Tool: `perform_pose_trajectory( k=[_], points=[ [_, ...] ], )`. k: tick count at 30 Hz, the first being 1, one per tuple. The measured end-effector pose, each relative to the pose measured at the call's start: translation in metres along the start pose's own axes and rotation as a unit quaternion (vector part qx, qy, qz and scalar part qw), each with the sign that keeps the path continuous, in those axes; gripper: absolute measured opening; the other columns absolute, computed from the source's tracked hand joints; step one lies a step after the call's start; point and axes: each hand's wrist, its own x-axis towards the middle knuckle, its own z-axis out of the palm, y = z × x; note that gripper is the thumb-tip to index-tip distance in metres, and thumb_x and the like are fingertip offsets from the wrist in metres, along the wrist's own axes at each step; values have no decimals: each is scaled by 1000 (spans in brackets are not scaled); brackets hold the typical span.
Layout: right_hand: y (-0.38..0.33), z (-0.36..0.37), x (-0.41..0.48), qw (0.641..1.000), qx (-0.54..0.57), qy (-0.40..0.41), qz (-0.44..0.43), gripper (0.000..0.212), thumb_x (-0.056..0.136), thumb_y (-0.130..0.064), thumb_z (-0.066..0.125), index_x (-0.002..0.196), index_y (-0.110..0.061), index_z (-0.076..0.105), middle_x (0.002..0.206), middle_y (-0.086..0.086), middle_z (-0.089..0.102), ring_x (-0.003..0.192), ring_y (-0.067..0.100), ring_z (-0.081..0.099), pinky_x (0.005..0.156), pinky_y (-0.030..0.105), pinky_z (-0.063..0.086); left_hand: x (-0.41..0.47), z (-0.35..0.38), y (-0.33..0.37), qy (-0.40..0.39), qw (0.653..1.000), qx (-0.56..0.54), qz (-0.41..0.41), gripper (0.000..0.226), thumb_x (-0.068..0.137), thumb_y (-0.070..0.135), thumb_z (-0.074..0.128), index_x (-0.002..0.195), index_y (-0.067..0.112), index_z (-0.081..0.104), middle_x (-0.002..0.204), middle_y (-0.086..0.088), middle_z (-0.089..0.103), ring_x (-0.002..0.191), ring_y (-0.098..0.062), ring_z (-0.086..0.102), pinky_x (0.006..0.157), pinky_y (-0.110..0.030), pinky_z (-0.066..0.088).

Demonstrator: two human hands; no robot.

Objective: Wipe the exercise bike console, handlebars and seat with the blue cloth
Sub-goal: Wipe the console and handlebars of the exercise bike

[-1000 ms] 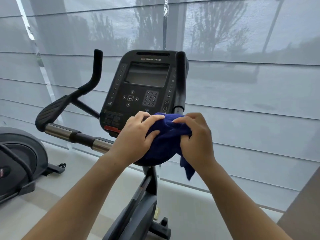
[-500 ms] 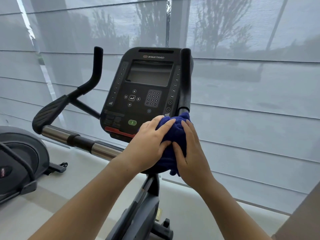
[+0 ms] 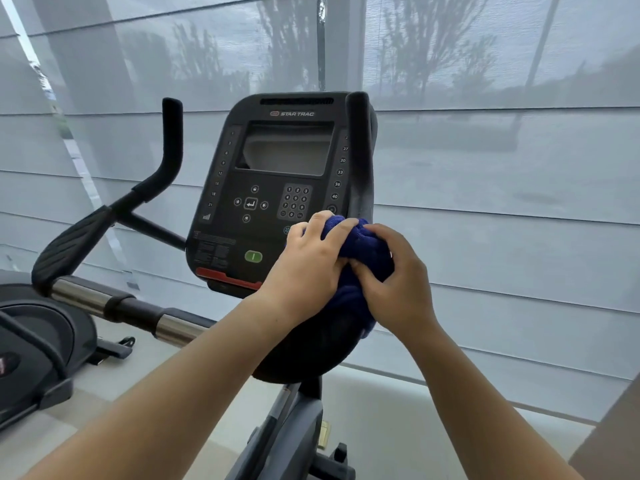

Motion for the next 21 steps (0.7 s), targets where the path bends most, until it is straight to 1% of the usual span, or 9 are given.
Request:
perform_pose_trajectory(
  k=[4, 8, 13, 16, 18, 20, 21],
  points=[
    [13, 1, 27, 1000, 4, 22, -12, 43, 73, -1, 67, 110, -22, 59, 107, -10, 63, 97, -2, 56, 86, 7, 40, 30, 4, -3, -4, 1000, -2, 2, 49, 93, 18, 46, 140, 27, 33, 143, -3, 30, 121, -30, 32, 104, -37, 30],
    [27, 4, 54, 999, 12, 25, -23, 43, 75, 1, 65, 111, -22, 58, 107, -10, 63, 98, -2, 56, 86, 8, 40, 60, 13, -5, 17, 1000, 15, -3, 49, 92, 16, 45, 139, 24, 34, 139, -6, 33, 119, -31, 32, 103, -35, 29],
    [41, 6, 102, 998, 17, 26, -47, 44, 75, 3, 64, 110, -22, 59, 109, -9, 60, 97, -8, 53, 84, 3, 36, 103, 18, -9, 37, 999, 37, -9, 48, 94, 18, 44, 139, 27, 32, 141, -5, 28, 124, -29, 27, 101, -42, 37],
    [40, 4, 137, 993, 18, 58, -103, 43, 75, 4, 64, 112, -17, 59, 116, -4, 60, 103, -1, 53, 89, 6, 37, 131, 10, -11, 120, 991, 49, 20, 46, 92, 18, 48, 136, 26, 37, 143, -7, 26, 126, -29, 24, 98, -42, 42],
    [36, 4, 163, 987, 29, 88, -132, 45, 76, 4, 64, 117, -13, 58, 123, 0, 57, 111, 5, 51, 92, 6, 36, 152, 3, -9, 182, 981, 55, 35, 46, 90, 17, 50, 134, 25, 40, 144, -12, 23, 127, -32, 22, 93, -42, 41],
    [34, 7, 185, 986, 33, 90, -140, 50, 78, 5, 61, 125, -12, 54, 132, 3, 53, 118, 9, 48, 96, 6, 35, 169, 0, -7, 214, 974, 57, 37, 47, 89, 15, 51, 134, 20, 40, 143, -17, 23, 127, -36, 24, 95, -45, 40],
    [35, 10, 192, 987, 32, 74, -140, 54, 79, 6, 58, 130, -12, 51, 136, 4, 50, 122, 10, 46, 97, 5, 33, 175, 1, -8, 219, 973, 62, 40, 47, 89, 14, 51, 135, 17, 39, 142, -20, 25, 125, -37, 26, 97, -47, 41]
  ],
)
